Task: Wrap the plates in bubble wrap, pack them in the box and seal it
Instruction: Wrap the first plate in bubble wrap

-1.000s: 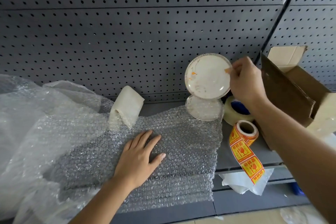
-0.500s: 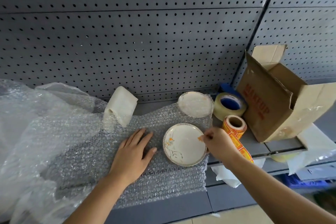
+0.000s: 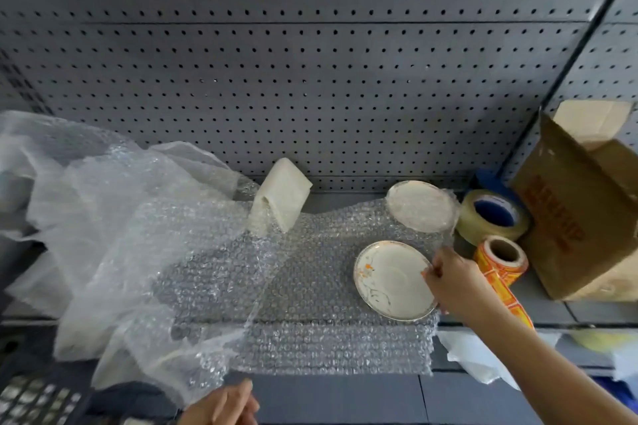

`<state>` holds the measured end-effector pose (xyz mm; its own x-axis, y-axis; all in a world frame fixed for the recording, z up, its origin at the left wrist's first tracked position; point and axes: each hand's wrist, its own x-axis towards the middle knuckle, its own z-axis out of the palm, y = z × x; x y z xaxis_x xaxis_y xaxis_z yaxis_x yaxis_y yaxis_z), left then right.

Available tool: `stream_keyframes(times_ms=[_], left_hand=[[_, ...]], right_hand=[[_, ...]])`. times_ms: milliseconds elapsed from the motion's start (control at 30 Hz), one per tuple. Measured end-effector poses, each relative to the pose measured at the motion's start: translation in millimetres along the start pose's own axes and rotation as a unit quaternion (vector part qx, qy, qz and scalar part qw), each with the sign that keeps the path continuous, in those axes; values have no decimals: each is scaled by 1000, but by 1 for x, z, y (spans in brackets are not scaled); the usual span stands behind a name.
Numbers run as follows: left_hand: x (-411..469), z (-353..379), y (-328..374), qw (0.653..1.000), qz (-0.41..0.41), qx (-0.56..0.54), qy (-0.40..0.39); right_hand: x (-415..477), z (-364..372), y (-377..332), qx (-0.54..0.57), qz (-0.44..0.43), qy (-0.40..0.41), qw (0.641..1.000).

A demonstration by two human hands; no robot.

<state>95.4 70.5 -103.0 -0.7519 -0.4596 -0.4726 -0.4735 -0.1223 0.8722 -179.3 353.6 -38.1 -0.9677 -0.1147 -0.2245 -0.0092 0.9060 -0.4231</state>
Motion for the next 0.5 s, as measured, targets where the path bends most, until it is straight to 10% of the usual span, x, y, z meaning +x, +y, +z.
stream_keyframes(times_ms=[167, 500], left_hand=[[21, -7, 12, 972, -120, -186, 77], [11, -13, 42, 875, -23, -466, 127]], right_hand=[[2, 0, -3, -21, -8, -10, 1000], [0, 2, -11, 7, -27, -30, 999]])
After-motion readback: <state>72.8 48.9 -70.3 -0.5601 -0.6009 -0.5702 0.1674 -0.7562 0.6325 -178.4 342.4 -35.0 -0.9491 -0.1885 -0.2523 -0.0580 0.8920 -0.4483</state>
